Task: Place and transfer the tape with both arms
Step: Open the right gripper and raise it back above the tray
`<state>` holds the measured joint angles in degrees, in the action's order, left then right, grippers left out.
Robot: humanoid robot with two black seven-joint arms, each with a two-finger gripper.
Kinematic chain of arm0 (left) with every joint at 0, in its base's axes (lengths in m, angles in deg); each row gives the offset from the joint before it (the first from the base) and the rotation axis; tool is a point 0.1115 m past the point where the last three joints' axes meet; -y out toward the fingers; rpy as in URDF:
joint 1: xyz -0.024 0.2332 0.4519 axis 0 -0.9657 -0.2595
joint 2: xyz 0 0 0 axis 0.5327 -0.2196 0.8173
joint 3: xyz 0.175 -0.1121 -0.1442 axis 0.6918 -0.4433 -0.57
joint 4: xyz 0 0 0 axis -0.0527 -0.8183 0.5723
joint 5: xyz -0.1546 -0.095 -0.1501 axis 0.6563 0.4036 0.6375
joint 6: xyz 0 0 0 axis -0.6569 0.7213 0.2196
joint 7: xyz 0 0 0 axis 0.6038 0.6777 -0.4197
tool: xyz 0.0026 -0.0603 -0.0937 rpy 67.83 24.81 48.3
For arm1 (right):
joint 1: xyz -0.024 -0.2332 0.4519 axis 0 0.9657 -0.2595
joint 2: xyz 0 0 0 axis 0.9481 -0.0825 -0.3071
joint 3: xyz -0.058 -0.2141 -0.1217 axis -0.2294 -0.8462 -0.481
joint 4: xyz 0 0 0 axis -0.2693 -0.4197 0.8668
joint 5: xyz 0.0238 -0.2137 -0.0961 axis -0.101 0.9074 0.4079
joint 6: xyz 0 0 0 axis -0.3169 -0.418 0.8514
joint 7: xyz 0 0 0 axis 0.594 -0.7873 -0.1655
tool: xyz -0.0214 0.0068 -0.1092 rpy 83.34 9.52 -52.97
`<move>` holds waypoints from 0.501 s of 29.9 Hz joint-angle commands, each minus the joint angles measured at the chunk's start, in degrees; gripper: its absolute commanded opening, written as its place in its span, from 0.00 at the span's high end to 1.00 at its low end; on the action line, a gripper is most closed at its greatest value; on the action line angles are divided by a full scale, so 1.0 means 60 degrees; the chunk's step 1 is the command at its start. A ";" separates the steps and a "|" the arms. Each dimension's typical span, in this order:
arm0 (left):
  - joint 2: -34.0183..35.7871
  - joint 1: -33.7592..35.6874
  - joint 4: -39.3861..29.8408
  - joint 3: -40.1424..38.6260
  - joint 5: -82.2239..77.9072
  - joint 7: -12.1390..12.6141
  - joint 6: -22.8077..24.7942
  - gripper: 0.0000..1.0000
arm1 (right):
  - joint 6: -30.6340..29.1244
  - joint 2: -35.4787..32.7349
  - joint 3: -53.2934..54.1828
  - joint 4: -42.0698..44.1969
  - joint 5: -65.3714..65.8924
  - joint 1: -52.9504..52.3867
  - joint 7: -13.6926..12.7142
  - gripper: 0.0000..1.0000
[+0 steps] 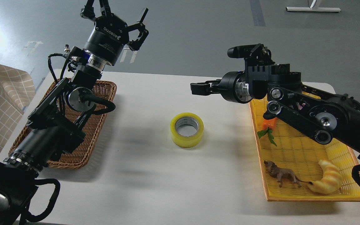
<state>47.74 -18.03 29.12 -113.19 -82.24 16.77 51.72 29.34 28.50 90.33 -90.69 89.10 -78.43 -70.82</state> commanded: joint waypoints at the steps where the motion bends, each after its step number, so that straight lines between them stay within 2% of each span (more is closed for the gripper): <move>1: -0.0015 -0.0067 -0.0013 0.0005 -0.0009 -0.0003 0.0000 0.02 | 0.0000 -0.0287 0.1048 -0.0590 -0.0001 0.0239 0.0035 0.02; 8: -0.0001 -0.0082 -0.0013 0.0005 0.0020 -0.0003 0.0000 0.02 | 0.0000 -0.0771 0.3801 -0.1807 -0.0395 0.1803 0.0123 0.02; 15: 0.0028 -0.0082 -0.0013 0.0005 0.0020 -0.0003 0.0000 0.02 | 0.0000 -0.0727 0.6016 -0.1853 -0.2255 0.2993 0.0430 0.01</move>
<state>47.80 -18.52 29.01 -113.17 -82.12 16.76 51.72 29.34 23.87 121.45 -102.33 80.89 -62.36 -69.23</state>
